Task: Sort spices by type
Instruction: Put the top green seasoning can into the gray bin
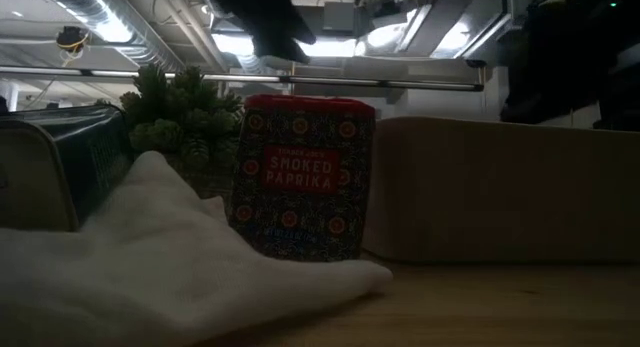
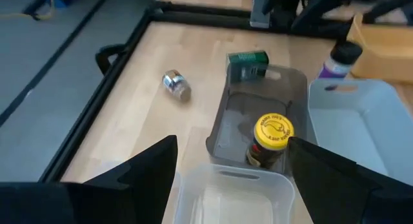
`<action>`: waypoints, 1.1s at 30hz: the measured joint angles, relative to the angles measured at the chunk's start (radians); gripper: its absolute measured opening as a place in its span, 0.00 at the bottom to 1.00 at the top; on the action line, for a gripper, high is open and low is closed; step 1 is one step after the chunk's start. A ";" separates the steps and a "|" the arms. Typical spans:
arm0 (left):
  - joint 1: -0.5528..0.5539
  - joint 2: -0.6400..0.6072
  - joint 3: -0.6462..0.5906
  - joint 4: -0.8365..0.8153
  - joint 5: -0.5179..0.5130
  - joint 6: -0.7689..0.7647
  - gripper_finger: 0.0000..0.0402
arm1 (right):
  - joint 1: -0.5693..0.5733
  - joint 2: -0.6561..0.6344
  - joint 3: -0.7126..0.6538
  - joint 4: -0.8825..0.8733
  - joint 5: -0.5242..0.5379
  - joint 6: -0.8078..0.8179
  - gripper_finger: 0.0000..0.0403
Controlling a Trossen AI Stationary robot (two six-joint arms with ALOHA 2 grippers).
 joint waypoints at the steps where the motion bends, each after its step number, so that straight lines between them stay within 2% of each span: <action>1: 0.000 -0.019 -0.031 0.027 -0.004 -0.011 0.69 | 0.021 0.009 -0.002 -0.003 0.025 0.024 0.79; 5: -0.002 -0.063 -0.121 0.097 -0.007 -0.046 0.69 | 0.089 0.059 -0.024 -0.012 0.086 0.129 0.79; 8: -0.002 -0.071 -0.142 0.097 -0.007 -0.057 0.69 | 0.119 0.109 -0.035 -0.019 0.114 0.201 0.79; 13: -0.002 -0.071 -0.145 0.099 -0.011 -0.068 0.69 | 0.129 0.200 -0.039 -0.104 0.116 0.357 0.79; 16: -0.001 -0.071 -0.145 0.099 -0.011 -0.070 0.69 | 0.129 0.247 -0.039 -0.121 0.077 0.414 0.79; 25: -0.001 -0.071 -0.145 0.098 -0.011 -0.070 0.69 | 0.129 0.368 -0.039 -0.117 0.047 0.448 0.79; 33: -0.002 -0.071 -0.145 0.098 -0.011 -0.070 0.69 | 0.129 0.405 -0.039 -0.116 -0.001 0.476 0.79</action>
